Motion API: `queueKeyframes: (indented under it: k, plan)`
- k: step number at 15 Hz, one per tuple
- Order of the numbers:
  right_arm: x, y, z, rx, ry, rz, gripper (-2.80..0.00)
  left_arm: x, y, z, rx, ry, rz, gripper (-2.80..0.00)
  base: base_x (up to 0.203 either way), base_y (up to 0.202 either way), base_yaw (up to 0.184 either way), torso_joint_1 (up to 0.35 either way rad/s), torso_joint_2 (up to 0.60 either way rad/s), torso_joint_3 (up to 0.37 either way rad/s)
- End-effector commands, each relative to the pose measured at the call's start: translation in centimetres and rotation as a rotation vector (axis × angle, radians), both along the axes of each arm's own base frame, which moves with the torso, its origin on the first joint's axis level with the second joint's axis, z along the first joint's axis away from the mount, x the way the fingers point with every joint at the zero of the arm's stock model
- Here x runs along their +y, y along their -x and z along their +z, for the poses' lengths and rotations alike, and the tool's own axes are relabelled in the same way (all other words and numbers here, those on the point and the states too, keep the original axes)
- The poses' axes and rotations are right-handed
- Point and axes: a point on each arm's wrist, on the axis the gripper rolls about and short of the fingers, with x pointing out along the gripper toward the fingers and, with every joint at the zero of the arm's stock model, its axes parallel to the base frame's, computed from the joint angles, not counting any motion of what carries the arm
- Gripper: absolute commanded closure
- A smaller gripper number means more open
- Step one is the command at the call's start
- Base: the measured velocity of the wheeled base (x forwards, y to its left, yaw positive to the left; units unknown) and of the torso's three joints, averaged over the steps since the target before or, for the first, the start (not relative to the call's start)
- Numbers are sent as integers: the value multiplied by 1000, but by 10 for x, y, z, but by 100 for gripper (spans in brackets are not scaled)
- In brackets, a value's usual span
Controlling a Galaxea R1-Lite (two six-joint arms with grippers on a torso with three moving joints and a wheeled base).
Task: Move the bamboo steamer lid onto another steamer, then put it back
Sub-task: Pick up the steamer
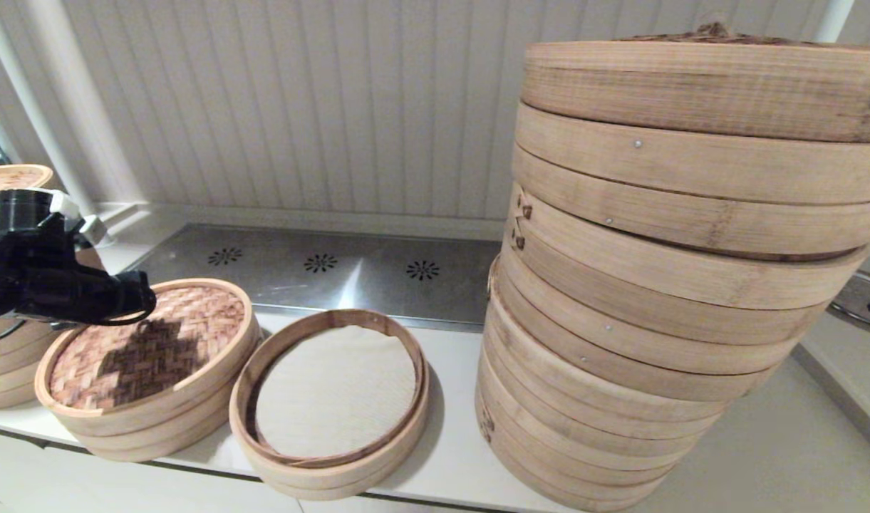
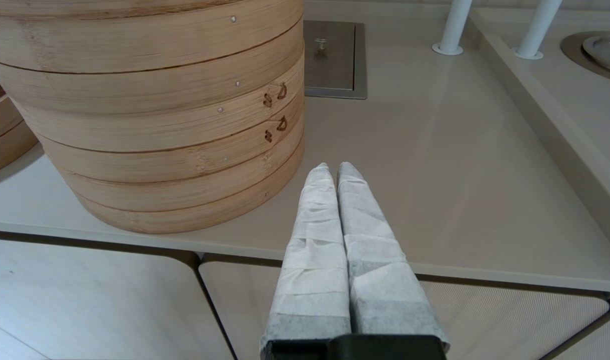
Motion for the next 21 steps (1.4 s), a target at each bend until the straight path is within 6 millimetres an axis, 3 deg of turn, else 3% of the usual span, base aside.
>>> queueKeyframes:
  k: [1,2,3,18,19,20,21]
  plan:
    - [0,0,0,1,0,1,0,-3,5,-3,16,2,-5,0,0,0,0,0,0,0]
    - [0,0,0,1,0,1,0,-5,6,-6,26,2,-12,0,0,0,0,0,0,0]
    - [0,0,0,1,0,1,0,-7,6,-9,34,2,-20,-280,0,0,0,0,0,0]
    - [0,0,0,2,-1,1,0,-10,7,-17,61,8,-27,-280,0,0,0,0,0,0]
    - [0,0,0,2,-1,1,0,-10,8,-16,60,7,-28,-122,0,0,0,0,0,0]
    - [0,0,0,2,-2,1,0,-10,8,-16,59,6,-28,0,0,0,0,0,0,0]
    - [0,0,0,1,0,1,0,-10,8,-15,54,5,-26,0,0,0,0,0,0,0]
